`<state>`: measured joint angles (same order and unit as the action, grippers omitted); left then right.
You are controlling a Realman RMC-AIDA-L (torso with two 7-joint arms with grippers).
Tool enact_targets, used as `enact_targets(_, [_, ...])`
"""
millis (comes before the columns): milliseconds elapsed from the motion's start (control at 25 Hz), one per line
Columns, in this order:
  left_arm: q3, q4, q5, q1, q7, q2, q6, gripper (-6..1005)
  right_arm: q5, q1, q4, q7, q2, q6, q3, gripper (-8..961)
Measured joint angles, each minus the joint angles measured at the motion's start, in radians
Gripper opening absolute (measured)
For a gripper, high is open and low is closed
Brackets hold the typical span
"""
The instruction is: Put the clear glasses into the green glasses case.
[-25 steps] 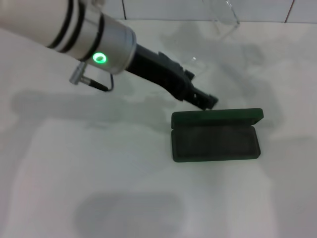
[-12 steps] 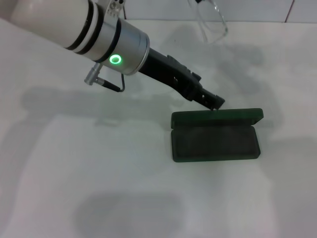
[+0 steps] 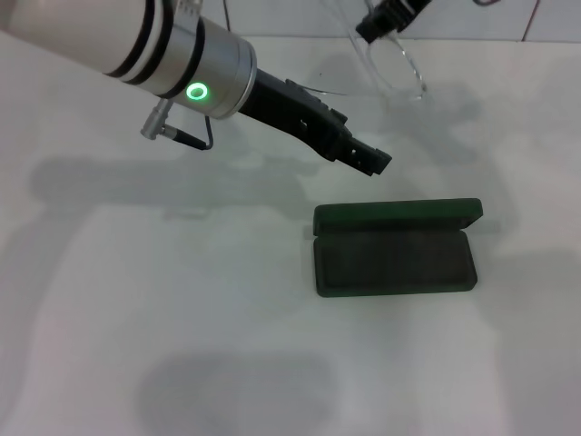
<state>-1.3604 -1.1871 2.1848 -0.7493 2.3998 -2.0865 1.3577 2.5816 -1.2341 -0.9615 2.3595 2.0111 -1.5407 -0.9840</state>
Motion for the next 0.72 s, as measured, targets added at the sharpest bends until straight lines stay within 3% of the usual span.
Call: enact_targets(720, [0.001, -0.009, -0.006, -0.011, -0.034, -0.001, -0.006, 884, -0.047, -0.025, 0.061, 0.000, 0.009, -0.044, -0.092, 86])
